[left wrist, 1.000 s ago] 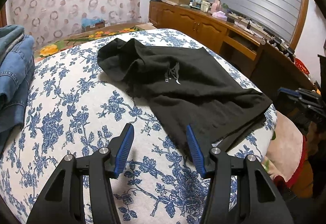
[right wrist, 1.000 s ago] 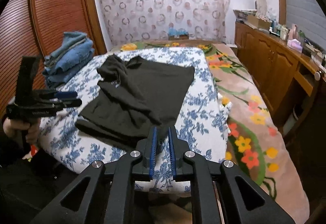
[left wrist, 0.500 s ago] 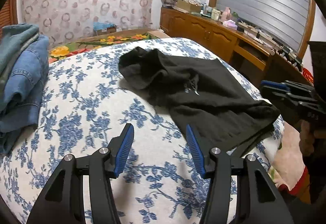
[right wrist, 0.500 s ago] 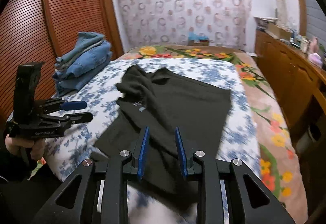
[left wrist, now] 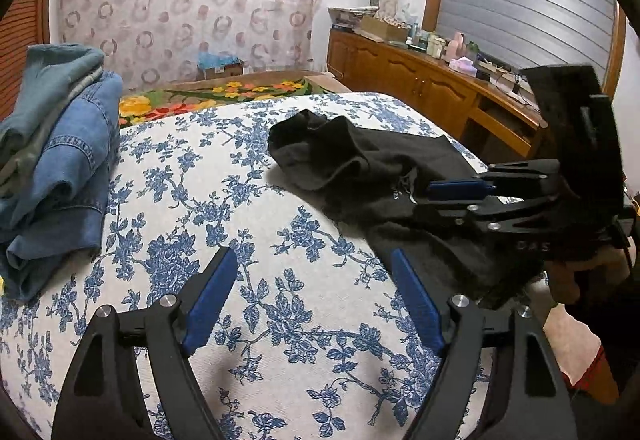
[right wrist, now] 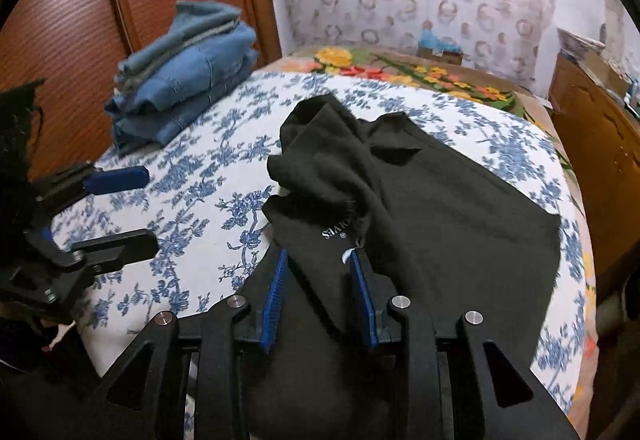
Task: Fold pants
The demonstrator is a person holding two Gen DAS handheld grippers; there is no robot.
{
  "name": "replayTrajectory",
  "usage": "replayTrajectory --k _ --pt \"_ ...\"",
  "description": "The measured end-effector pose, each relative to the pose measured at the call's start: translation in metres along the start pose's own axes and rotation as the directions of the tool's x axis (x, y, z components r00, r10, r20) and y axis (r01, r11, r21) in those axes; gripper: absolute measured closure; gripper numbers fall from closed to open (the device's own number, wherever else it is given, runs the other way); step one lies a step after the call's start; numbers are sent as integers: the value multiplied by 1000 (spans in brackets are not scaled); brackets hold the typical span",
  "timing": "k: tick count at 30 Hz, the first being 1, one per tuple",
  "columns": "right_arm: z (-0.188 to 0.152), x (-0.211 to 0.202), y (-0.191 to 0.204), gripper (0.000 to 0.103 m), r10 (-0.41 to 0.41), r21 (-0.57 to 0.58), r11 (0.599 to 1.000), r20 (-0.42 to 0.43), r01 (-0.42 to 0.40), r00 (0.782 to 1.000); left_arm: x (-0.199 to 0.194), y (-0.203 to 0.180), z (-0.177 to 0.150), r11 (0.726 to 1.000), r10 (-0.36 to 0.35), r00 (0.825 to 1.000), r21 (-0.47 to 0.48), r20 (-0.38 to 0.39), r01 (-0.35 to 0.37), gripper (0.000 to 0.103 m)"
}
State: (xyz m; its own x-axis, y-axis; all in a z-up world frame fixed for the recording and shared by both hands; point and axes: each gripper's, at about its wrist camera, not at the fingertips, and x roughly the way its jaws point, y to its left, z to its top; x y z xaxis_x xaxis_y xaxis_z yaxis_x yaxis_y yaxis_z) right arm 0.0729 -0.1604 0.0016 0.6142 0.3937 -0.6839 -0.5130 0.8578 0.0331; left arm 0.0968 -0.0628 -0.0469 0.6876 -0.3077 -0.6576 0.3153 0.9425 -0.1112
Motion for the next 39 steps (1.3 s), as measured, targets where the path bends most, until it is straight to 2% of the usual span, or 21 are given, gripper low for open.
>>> replayTrajectory --k 8,9,10,11,13,21,25,30,35,39 --pt "15 25 1 70 -9 -48 999 -67 6 998 4 5 -3 1000 12 1000 -10 -11 -12 23" --pt "15 28 1 71 -13 -59 998 -77 8 997 4 4 -3 1000 11 1000 -8 -12 -11 23" --pt "15 31 2 83 -15 -71 997 -86 9 996 4 4 -4 1000 12 1000 -6 -13 -12 23" --pt "15 32 4 88 -17 -86 996 -91 9 996 4 4 -4 1000 12 1000 -4 -13 -12 23" --pt "17 28 9 97 -23 -109 994 -76 14 997 4 4 -5 1000 14 1000 -3 -16 -14 23" --pt "26 -17 -17 98 -52 -35 998 56 54 997 5 2 -7 1000 14 1000 0 -23 -14 23" --pt "26 -29 -34 98 -21 22 1000 85 20 996 6 -2 -7 1000 13 1000 7 -27 -13 23" --pt "23 -31 -36 98 -76 26 997 104 74 992 8 -5 -7 1000 11 999 23 -32 -10 23" --pt "27 -31 -60 98 -132 72 990 107 125 985 8 -6 -7 1000 11 999 23 -33 -11 23" --pt "26 -32 -84 97 -255 136 961 89 242 963 9 -6 -7 1000 11 999 21 -36 -11 23"
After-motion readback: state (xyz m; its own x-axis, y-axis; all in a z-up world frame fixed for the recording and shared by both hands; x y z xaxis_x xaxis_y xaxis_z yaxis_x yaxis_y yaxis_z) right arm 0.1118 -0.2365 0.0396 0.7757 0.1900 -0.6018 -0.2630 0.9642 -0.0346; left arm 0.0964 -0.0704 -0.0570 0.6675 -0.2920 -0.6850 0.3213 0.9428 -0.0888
